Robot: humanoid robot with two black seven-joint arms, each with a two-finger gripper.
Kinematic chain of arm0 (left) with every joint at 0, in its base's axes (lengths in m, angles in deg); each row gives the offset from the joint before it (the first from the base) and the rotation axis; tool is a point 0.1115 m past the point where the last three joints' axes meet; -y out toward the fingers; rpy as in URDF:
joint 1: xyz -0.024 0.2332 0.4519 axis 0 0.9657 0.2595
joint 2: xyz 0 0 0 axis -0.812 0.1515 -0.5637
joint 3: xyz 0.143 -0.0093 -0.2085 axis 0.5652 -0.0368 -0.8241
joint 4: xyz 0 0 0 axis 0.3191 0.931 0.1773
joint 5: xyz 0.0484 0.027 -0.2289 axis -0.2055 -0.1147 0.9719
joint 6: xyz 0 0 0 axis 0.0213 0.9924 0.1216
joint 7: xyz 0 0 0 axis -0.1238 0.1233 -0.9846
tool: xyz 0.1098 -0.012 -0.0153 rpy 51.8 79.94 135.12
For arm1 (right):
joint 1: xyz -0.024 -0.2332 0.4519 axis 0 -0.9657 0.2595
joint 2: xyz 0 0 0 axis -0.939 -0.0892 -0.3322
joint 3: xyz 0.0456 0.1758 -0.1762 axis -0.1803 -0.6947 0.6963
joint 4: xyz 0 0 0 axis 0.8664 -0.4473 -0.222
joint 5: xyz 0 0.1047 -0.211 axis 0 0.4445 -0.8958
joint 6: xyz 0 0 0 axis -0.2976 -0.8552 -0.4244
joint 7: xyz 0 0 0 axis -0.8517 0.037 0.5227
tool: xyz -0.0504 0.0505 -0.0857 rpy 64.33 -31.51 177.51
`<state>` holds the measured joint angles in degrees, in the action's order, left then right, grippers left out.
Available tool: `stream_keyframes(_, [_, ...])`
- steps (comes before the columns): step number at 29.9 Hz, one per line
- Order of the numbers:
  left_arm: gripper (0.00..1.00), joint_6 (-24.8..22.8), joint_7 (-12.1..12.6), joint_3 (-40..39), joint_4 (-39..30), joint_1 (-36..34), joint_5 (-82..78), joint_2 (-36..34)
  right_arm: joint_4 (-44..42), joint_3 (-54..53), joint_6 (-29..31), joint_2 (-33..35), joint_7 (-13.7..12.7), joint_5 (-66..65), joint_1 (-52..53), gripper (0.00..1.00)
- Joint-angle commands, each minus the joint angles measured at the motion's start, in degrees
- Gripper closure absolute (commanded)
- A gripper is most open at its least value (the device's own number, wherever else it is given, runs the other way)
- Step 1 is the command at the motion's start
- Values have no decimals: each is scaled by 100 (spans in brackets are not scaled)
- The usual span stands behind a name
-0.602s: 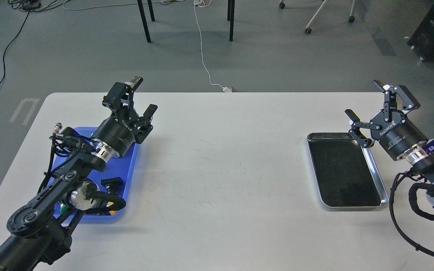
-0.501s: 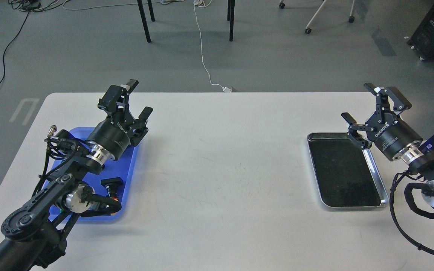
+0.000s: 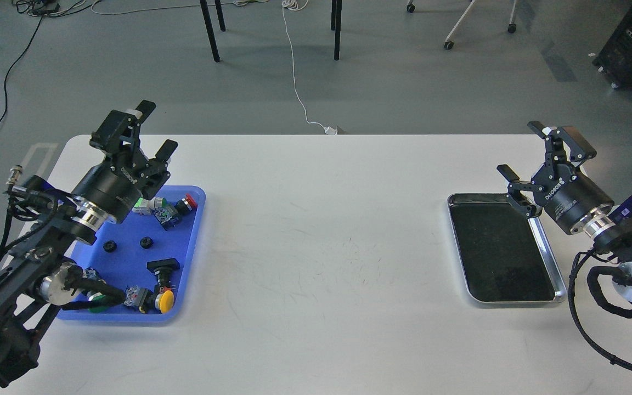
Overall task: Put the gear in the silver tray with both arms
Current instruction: 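Move the left gripper over the blue tray toward the black gears, then lower the left gripper and grasp a small black gear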
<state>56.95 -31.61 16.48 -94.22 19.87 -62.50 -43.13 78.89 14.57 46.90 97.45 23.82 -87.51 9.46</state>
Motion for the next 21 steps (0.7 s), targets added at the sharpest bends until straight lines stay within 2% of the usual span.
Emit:
stream_keyframes(1, [2,-279,-229,98,-45,-15,-159,-803,1,43,-1,40,0,13,-5,1])
stream_keyframes(6, [2,-956,-229,318,-299,-147,-1860,-1656,-17,25,-45,14,0,13,-5,1])
stream_keyframes(9, [2,-1106,-229,362,-414,-147,-3364,-2122,-25,16,-45,-13,0,13,13,1])
stream_keyframes(14, [2,-1001,-229,739,-335,-305,-5588,-2834,-25,16,-45,-22,0,13,13,1])
stream_keyframes(21, [2,-430,-229,1644,182,-700,-7603,-2871,-34,-19,-62,-4,0,13,4,1])
